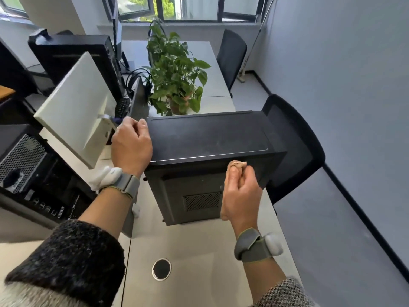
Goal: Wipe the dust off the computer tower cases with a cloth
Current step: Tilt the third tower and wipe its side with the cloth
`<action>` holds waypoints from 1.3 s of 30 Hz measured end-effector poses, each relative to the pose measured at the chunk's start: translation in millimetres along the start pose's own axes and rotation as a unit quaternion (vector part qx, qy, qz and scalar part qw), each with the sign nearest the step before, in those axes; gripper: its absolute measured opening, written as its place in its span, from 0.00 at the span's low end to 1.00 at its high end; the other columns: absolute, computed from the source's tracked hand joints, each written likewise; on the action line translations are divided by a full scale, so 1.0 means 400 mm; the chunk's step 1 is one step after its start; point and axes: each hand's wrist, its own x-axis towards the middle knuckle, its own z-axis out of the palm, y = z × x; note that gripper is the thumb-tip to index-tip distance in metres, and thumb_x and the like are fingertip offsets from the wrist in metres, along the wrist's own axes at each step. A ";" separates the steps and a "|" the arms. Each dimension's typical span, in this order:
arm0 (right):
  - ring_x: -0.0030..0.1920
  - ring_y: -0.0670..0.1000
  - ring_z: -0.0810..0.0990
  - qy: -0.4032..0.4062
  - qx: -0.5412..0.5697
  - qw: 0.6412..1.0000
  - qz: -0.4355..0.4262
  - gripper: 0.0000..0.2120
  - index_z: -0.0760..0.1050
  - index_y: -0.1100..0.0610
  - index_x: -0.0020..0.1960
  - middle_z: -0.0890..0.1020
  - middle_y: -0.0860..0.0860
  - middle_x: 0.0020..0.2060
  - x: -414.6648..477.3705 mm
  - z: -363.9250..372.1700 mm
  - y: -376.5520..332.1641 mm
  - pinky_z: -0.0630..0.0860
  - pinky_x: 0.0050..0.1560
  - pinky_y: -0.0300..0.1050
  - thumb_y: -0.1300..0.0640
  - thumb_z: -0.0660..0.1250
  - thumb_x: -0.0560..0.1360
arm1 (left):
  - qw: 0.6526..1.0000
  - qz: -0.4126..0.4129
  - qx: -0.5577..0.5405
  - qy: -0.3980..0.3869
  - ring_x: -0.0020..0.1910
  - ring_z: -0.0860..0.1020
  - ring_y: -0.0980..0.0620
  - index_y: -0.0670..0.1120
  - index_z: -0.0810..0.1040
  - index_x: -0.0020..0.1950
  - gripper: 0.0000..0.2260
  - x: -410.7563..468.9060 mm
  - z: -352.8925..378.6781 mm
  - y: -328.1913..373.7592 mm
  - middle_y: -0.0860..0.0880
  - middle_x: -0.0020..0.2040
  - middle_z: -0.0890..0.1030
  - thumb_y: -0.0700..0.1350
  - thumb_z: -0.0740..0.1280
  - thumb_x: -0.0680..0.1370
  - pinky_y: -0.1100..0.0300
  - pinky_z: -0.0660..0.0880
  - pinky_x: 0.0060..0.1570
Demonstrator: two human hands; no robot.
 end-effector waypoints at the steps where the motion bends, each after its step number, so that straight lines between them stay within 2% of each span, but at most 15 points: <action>1: 0.38 0.43 0.80 -0.016 -0.020 1.000 -0.010 0.12 0.74 0.52 0.47 0.80 0.44 0.35 -0.004 0.001 -0.004 0.74 0.35 0.35 0.48 0.62 0.86 | 1.000 0.017 0.008 -0.008 0.52 0.78 0.38 0.43 0.76 0.51 0.15 0.001 0.008 -0.004 0.42 0.50 0.81 0.53 0.59 0.86 0.52 0.67 0.48; 3: 0.37 0.43 0.80 -0.011 -0.046 0.999 -0.006 0.14 0.74 0.52 0.45 0.80 0.45 0.33 0.004 -0.024 -0.007 0.72 0.33 0.34 0.47 0.63 0.86 | 0.999 0.043 0.014 -0.025 0.52 0.78 0.38 0.44 0.76 0.51 0.15 0.000 0.023 -0.015 0.41 0.50 0.81 0.53 0.59 0.86 0.51 0.69 0.47; 6: 0.39 0.40 0.80 0.057 -0.035 0.997 0.044 0.15 0.77 0.54 0.47 0.81 0.44 0.37 0.039 -0.071 -0.004 0.71 0.35 0.31 0.46 0.61 0.86 | 0.997 0.074 0.007 -0.037 0.50 0.77 0.39 0.44 0.74 0.51 0.14 -0.004 0.036 -0.026 0.42 0.50 0.79 0.53 0.58 0.86 0.49 0.71 0.47; 9: 0.42 0.43 0.80 0.082 -0.033 0.994 0.066 0.16 0.79 0.54 0.50 0.82 0.44 0.41 0.046 -0.052 0.012 0.73 0.42 0.39 0.45 0.58 0.88 | 0.995 0.091 -0.004 -0.043 0.51 0.76 0.39 0.44 0.74 0.51 0.13 -0.002 0.035 -0.026 0.42 0.50 0.78 0.52 0.59 0.86 0.48 0.70 0.47; 11: 0.45 0.48 0.80 0.069 -0.041 0.991 0.106 0.18 0.79 0.55 0.52 0.81 0.48 0.42 0.040 -0.044 0.035 0.76 0.44 0.45 0.45 0.57 0.88 | 0.995 0.090 -0.006 -0.050 0.52 0.76 0.38 0.43 0.75 0.52 0.13 0.000 0.031 -0.026 0.40 0.51 0.78 0.51 0.59 0.86 0.47 0.70 0.49; 14: 0.47 0.56 0.82 0.039 -0.078 0.988 0.131 0.21 0.78 0.53 0.48 0.82 0.51 0.42 0.042 -0.060 0.034 0.80 0.51 0.57 0.40 0.56 0.86 | 0.994 0.083 -0.022 -0.063 0.53 0.76 0.38 0.42 0.75 0.52 0.13 0.001 0.029 -0.027 0.40 0.52 0.78 0.51 0.59 0.86 0.48 0.70 0.50; 16: 0.46 0.52 0.82 0.039 -0.077 0.992 0.094 0.20 0.79 0.52 0.48 0.83 0.50 0.42 0.047 -0.064 0.001 0.79 0.49 0.52 0.41 0.56 0.86 | 0.994 0.081 -0.025 -0.064 0.53 0.76 0.40 0.43 0.75 0.51 0.12 0.000 0.035 -0.028 0.42 0.51 0.77 0.51 0.59 0.86 0.48 0.70 0.50; 18: 0.45 0.45 0.82 0.047 -0.063 0.995 0.055 0.18 0.79 0.51 0.51 0.84 0.46 0.43 0.043 -0.046 -0.032 0.78 0.47 0.43 0.41 0.57 0.87 | 0.995 0.080 -0.032 -0.059 0.51 0.75 0.42 0.45 0.74 0.50 0.12 -0.002 0.038 -0.031 0.44 0.49 0.76 0.51 0.59 0.86 0.50 0.69 0.48; 20: 0.44 0.43 0.81 0.058 -0.052 0.996 0.051 0.16 0.78 0.52 0.53 0.83 0.45 0.43 0.022 -0.018 -0.028 0.75 0.43 0.37 0.43 0.57 0.87 | 0.994 0.078 -0.041 -0.058 0.48 0.72 0.46 0.46 0.71 0.48 0.11 -0.006 0.037 -0.034 0.46 0.47 0.73 0.50 0.60 0.86 0.52 0.66 0.47; 24: 0.47 0.49 0.81 0.050 -0.061 0.993 0.088 0.16 0.77 0.54 0.54 0.81 0.47 0.43 0.005 -0.013 0.006 0.73 0.42 0.40 0.44 0.57 0.88 | 0.995 0.077 -0.042 -0.055 0.47 0.70 0.47 0.45 0.71 0.48 0.11 -0.005 0.034 -0.034 0.47 0.47 0.73 0.50 0.60 0.86 0.52 0.66 0.46; 26: 0.44 0.47 0.81 0.044 -0.080 0.994 0.067 0.16 0.78 0.53 0.49 0.82 0.47 0.40 0.021 -0.025 -0.015 0.74 0.40 0.40 0.44 0.59 0.87 | 0.994 0.082 -0.042 -0.056 0.47 0.71 0.47 0.45 0.72 0.49 0.11 -0.005 0.034 -0.032 0.47 0.47 0.73 0.51 0.60 0.86 0.52 0.67 0.46; 29: 0.38 0.42 0.80 0.054 -0.086 0.995 0.015 0.16 0.76 0.53 0.45 0.81 0.45 0.36 0.012 -0.022 -0.030 0.73 0.35 0.32 0.44 0.62 0.86 | 0.994 0.083 -0.044 -0.060 0.47 0.71 0.47 0.46 0.71 0.48 0.10 -0.008 0.034 -0.031 0.48 0.47 0.73 0.50 0.60 0.86 0.52 0.66 0.46; 34: 0.37 0.44 0.80 0.037 -0.097 0.994 0.020 0.14 0.76 0.54 0.50 0.80 0.45 0.38 -0.029 0.004 -0.006 0.72 0.34 0.27 0.45 0.62 0.86 | 0.993 0.088 -0.045 -0.061 0.48 0.72 0.47 0.46 0.72 0.50 0.10 -0.010 0.031 -0.030 0.47 0.47 0.73 0.50 0.60 0.86 0.52 0.68 0.46; 37: 0.37 0.41 0.81 0.045 -0.088 0.995 -0.002 0.15 0.76 0.54 0.47 0.81 0.46 0.36 -0.024 -0.009 -0.046 0.73 0.33 0.28 0.46 0.63 0.86 | 0.992 0.095 -0.045 -0.065 0.48 0.73 0.47 0.45 0.73 0.50 0.10 -0.009 0.032 -0.035 0.48 0.47 0.73 0.50 0.61 0.86 0.52 0.68 0.46; 39: 0.36 0.42 0.80 0.059 -0.061 0.996 -0.030 0.16 0.76 0.55 0.45 0.81 0.46 0.35 -0.019 -0.001 -0.070 0.74 0.34 0.31 0.45 0.63 0.86 | 0.992 0.096 -0.048 -0.064 0.47 0.73 0.47 0.45 0.73 0.49 0.10 -0.008 0.034 -0.040 0.48 0.47 0.74 0.50 0.61 0.86 0.51 0.69 0.47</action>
